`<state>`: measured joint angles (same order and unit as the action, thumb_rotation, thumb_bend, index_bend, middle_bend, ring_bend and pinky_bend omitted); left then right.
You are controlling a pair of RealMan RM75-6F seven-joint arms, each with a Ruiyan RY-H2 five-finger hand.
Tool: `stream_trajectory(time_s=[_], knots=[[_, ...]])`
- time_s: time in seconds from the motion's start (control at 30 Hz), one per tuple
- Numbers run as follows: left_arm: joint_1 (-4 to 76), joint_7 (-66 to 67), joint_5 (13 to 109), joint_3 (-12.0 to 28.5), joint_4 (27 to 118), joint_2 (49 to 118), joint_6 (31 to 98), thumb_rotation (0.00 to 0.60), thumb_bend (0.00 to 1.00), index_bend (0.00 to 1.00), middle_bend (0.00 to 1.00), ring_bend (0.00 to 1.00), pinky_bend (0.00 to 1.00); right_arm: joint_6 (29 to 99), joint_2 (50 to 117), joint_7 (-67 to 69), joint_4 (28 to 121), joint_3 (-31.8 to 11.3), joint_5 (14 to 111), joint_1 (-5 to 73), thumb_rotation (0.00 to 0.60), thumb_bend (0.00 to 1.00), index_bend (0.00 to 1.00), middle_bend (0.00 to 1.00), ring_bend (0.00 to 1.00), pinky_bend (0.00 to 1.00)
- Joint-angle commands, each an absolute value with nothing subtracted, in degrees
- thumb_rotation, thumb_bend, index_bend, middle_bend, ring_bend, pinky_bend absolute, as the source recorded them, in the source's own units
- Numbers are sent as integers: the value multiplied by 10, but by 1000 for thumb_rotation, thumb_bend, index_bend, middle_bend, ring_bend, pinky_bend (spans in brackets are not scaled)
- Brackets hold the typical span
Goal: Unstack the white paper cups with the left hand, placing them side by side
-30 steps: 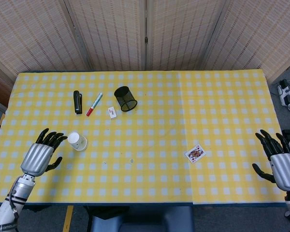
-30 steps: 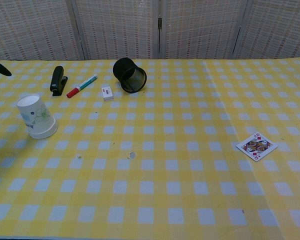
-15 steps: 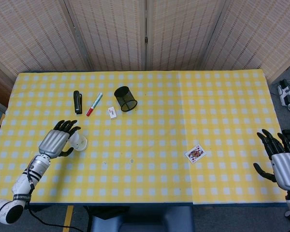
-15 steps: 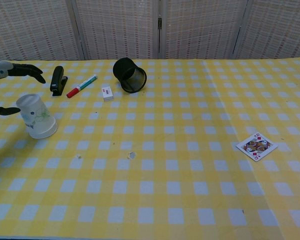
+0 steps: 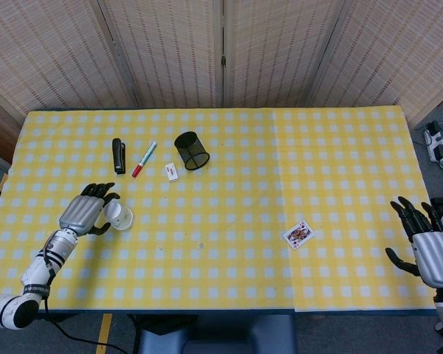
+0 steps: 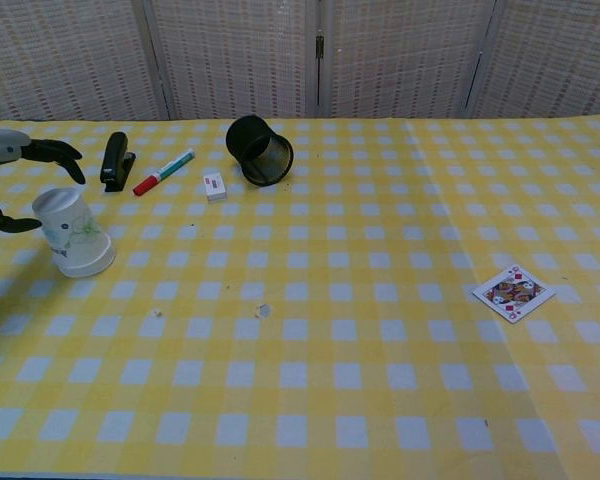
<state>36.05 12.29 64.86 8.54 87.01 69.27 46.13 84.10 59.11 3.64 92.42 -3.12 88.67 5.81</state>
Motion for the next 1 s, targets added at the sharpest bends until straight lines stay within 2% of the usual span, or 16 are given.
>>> stream_trajectory(time_s=[0.03,0.57,1.0], knots=[[361,119,649,84,870,693,464,600,398,265,60,32,37,840,592,36,924,-32,886,59,600,308,71,68,176,55],[371,112,639,76,859,700,470,600,414,306,85,50,45,839,591,38,923,-31,883,59,600,308,70,68,172,55],[373,97,646,73,851,702,479,600,419,402,164,98,56,841,591,36,923,-32,882,58,600,308,70,67,170,55]])
